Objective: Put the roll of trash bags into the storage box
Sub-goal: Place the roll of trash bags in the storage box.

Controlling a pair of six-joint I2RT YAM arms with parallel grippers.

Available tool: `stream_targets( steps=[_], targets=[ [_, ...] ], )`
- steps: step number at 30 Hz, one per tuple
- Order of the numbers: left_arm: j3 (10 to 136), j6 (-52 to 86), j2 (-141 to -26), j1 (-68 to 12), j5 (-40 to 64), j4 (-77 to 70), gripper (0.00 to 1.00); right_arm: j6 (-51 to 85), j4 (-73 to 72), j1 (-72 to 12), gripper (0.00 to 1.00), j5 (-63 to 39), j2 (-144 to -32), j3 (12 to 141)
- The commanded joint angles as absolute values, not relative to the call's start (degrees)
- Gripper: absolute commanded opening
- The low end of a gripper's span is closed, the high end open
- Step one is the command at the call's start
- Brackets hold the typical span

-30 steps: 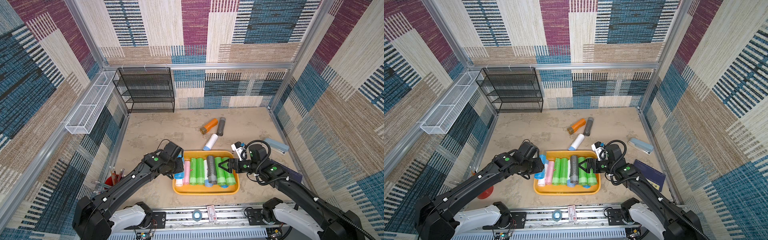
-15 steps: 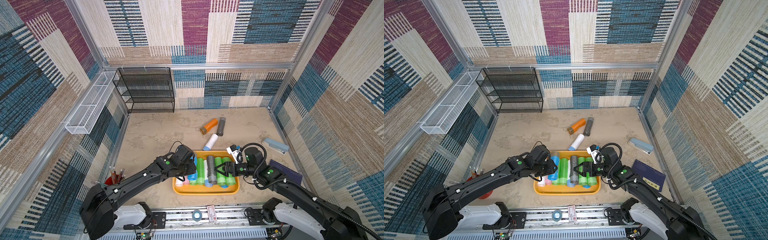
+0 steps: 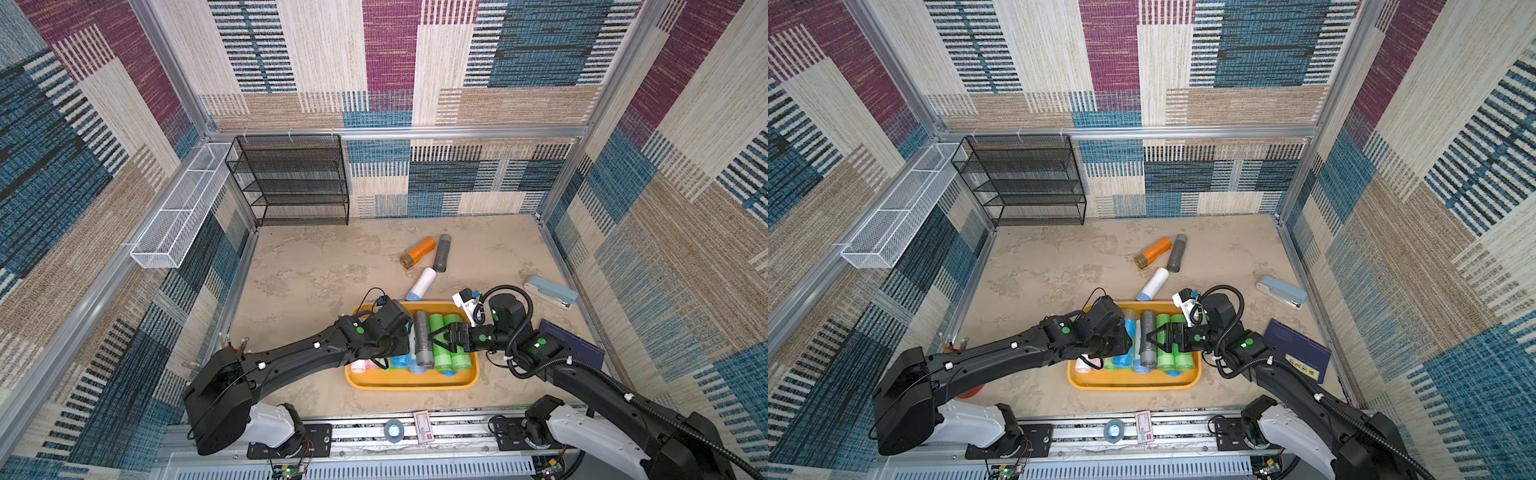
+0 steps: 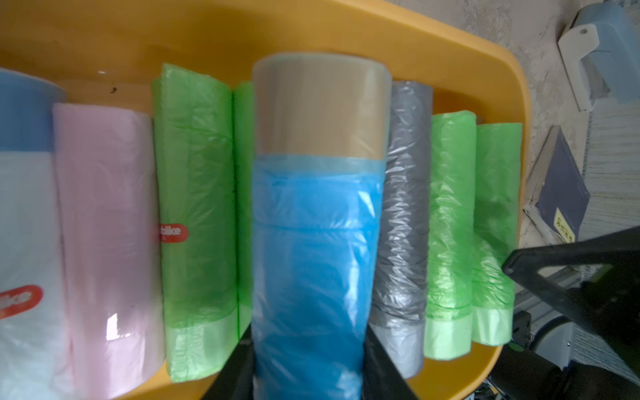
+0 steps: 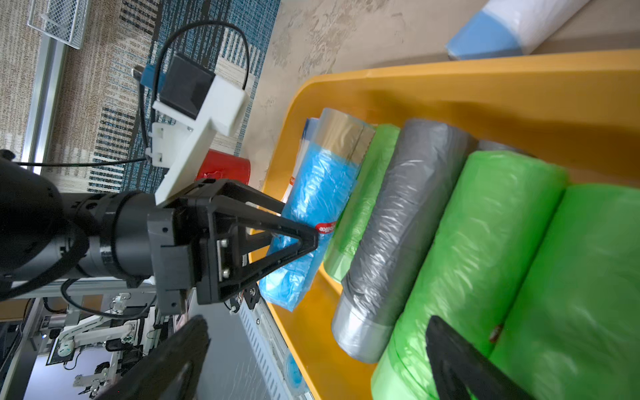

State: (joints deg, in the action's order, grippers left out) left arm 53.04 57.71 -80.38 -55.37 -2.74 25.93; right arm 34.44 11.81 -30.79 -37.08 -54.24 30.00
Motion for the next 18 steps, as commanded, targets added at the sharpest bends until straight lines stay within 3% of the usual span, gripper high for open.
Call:
stream_targets(
  steps=[1, 18],
  targets=[
    [53.09, 59.99, -80.84, -55.92, -4.83, 23.04, 0.41, 35.0, 10.22, -30.82, 0.99, -37.95, -54.12, 30.0],
    [54.85, 58.72, -85.07, -56.51, -3.9, 22.4, 0.42, 34.45, 10.78, -30.81, 0.99, -37.96, -54.23, 29.87]
  ],
)
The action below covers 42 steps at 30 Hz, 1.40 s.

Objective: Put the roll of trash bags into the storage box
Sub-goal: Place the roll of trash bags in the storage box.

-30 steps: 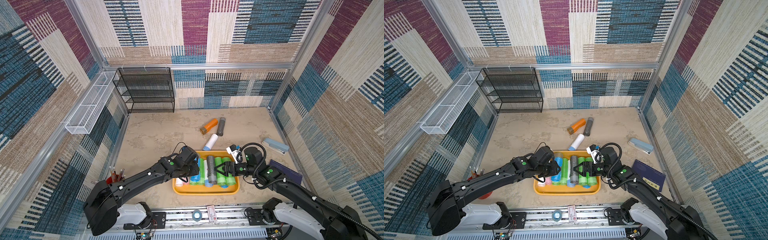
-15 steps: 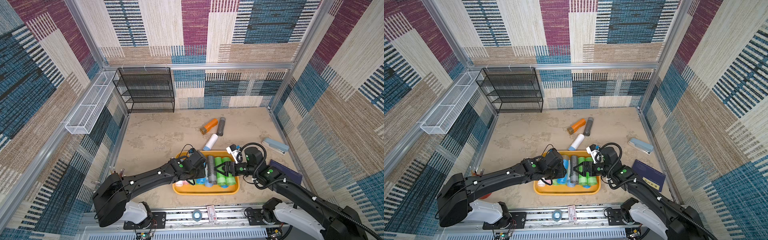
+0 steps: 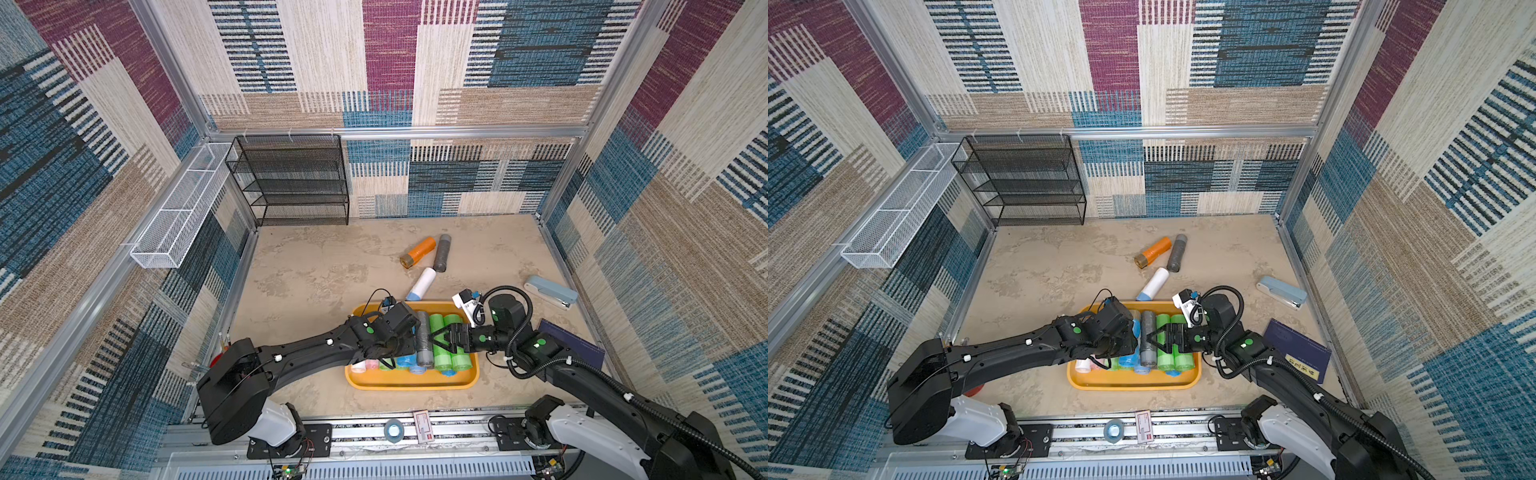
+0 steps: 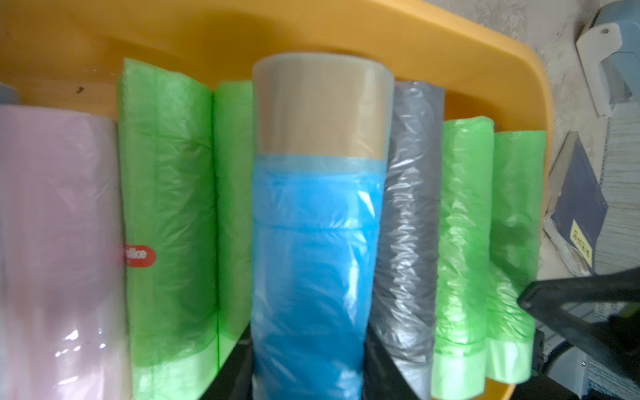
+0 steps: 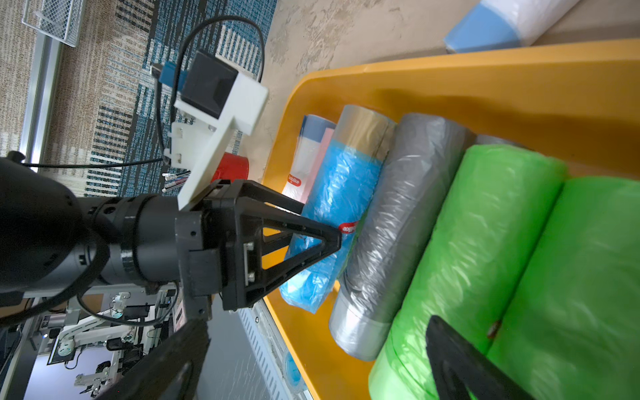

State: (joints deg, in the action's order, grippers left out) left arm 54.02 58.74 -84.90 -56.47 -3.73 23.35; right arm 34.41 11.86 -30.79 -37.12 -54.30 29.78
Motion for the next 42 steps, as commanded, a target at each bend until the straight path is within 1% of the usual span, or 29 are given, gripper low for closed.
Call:
stream_targets(
  steps=[1, 28, 42],
  targets=[
    [54.84, 58.72, -85.22, -56.47, -3.95, 22.36, 0.42, 34.39, 10.79, -30.83, 0.99, -37.92, -54.23, 29.87],
    [56.05, 58.12, -87.63, -56.42, -3.7, 23.17, 0.44, 33.75, 10.96, -30.84, 0.99, -38.29, -55.72, 30.14],
    [55.71, 57.8, -86.62, -56.5, -4.14, 24.62, 0.5, 33.66, 11.23, -30.84, 0.99, -38.18, -55.33, 29.76]
  ],
)
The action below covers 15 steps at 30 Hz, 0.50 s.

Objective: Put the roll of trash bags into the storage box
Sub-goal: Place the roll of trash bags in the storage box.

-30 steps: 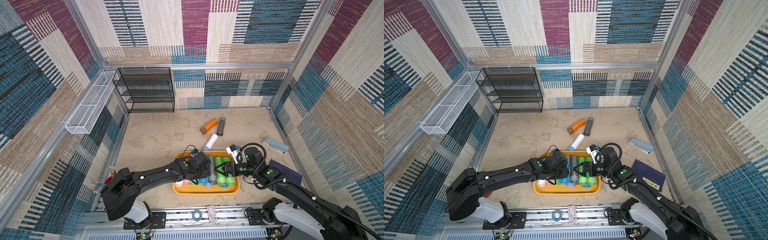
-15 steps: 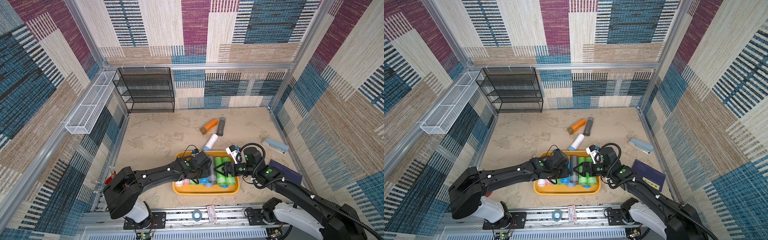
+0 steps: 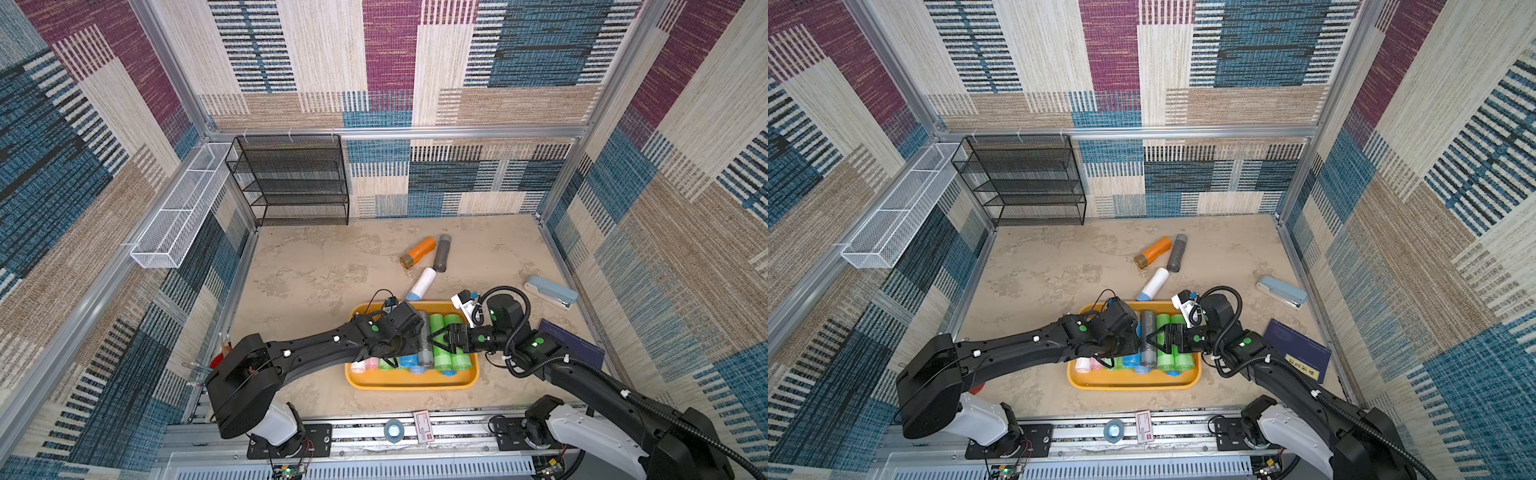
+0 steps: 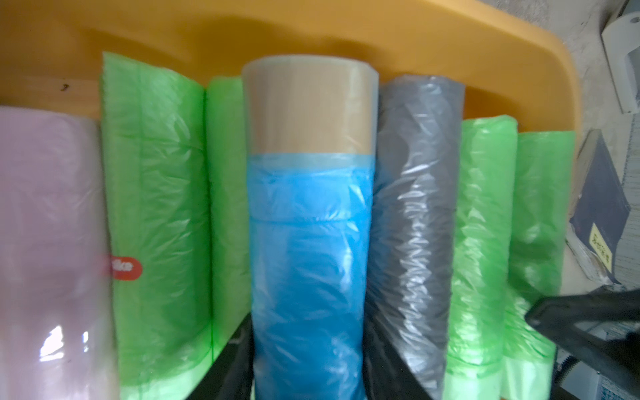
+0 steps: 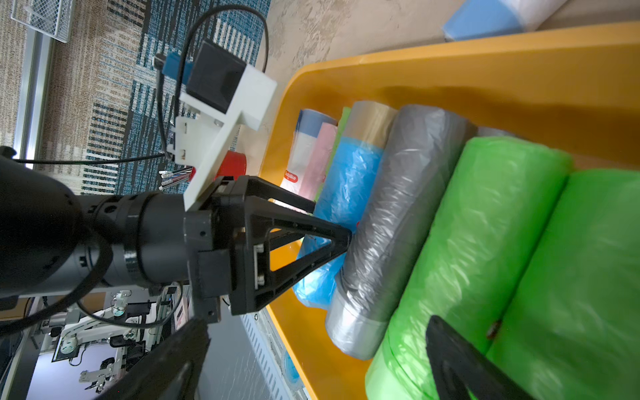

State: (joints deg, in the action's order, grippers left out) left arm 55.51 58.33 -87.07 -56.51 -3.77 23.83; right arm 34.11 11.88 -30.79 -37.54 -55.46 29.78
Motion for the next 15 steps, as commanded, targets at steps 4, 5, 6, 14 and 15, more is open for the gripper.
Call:
stream_targets(
  steps=[4, 5, 6, 14, 15],
  targets=[
    [55.68, 57.72, -86.31, -56.5, -4.09, 24.73, 0.5, 33.66, 11.41, -30.85, 0.99, -38.28, -55.28, 29.95],
    [55.7, 57.63, -86.31, -56.51, -4.05, 24.65, 0.5, 33.58, 11.45, -30.83, 0.99, -38.22, -55.2, 29.92],
    [55.74, 57.69, -86.31, -56.5, -3.96, 24.52, 0.5, 33.51, 11.64, -30.84, 0.99, -38.02, -55.04, 29.84],
    [55.77, 57.32, -85.79, -56.45, -3.6, 24.63, 0.52, 33.48, 12.04, -30.84, 0.99, -37.82, -54.91, 29.89],
    [55.85, 57.23, -85.61, -56.49, -3.61, 24.8, 0.53, 33.47, 11.95, -30.84, 0.99, -37.84, -54.84, 29.93]
  ],
)
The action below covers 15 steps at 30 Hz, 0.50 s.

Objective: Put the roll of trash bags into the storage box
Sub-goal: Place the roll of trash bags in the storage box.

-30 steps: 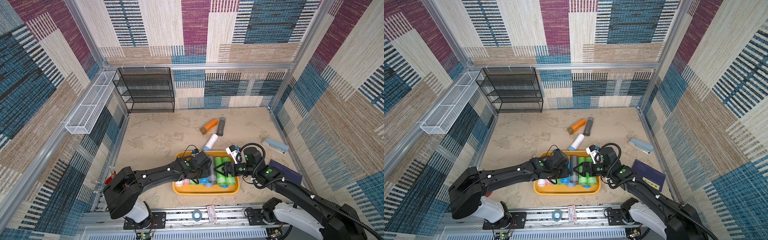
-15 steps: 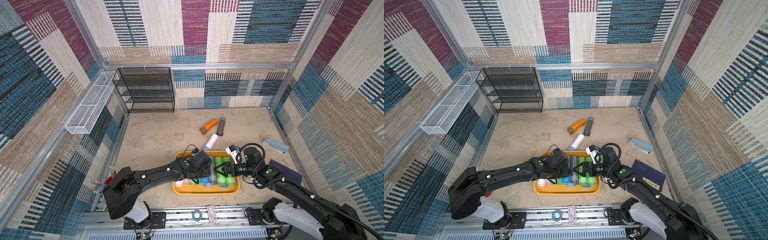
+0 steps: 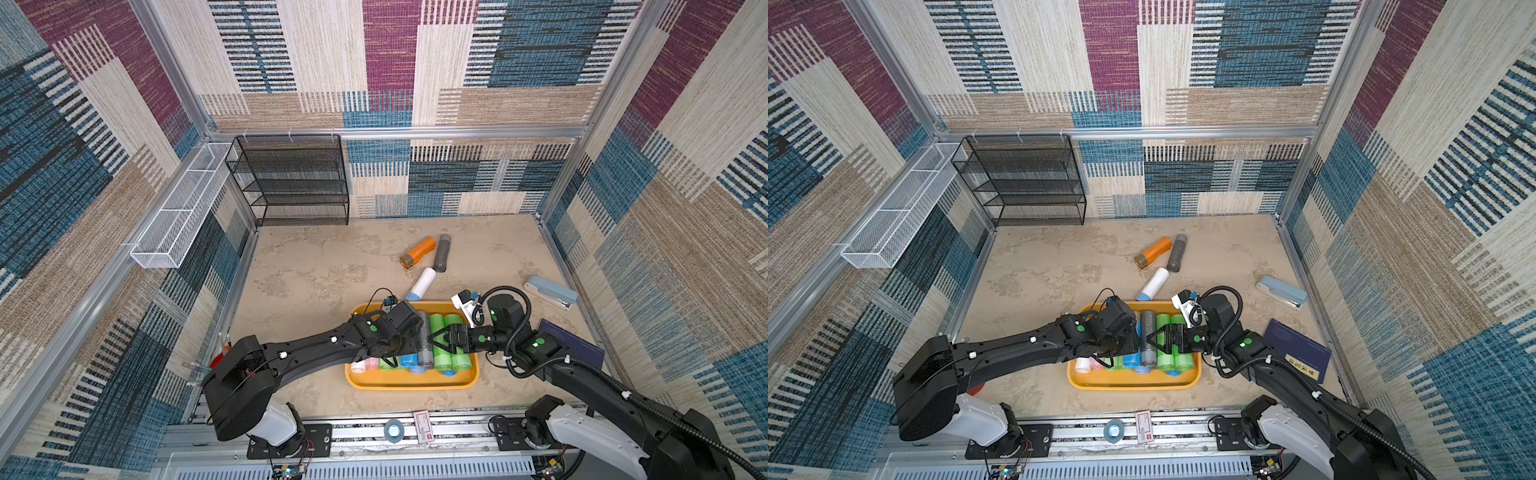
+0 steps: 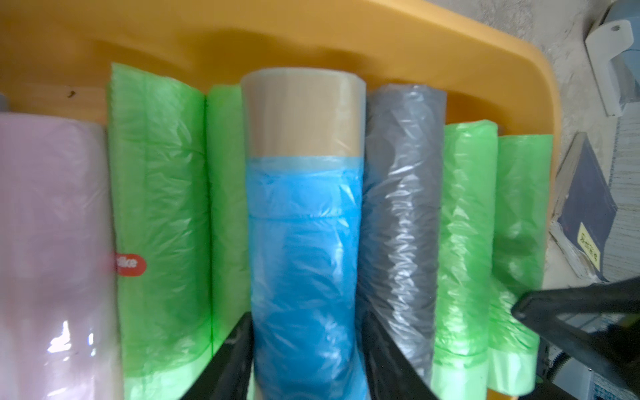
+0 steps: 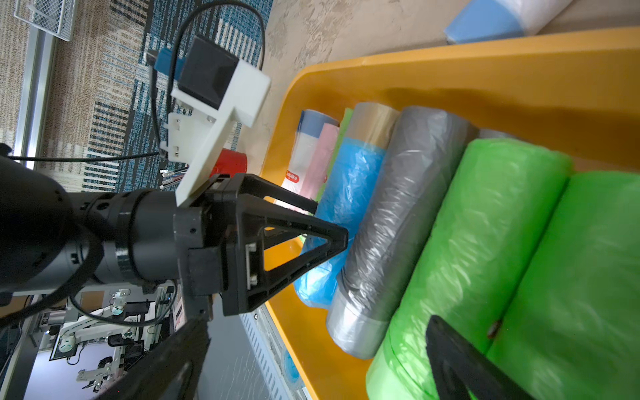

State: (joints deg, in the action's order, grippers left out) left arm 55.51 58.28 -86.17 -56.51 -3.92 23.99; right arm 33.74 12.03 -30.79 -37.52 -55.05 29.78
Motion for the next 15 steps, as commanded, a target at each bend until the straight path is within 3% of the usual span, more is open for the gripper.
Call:
stream_targets(
  steps=[1, 15],
  targets=[
    [55.84, 57.25, -85.45, -56.51, -3.7, 24.9, 0.53, 33.48, 11.98, -30.78, 0.99, -37.88, -54.89, 29.95],
    [55.2, 57.24, -83.59, -56.49, -3.87, 25.31, 0.54, 33.66, 12.42, -30.84, 0.99, -37.83, -53.84, 29.64]
  ],
)
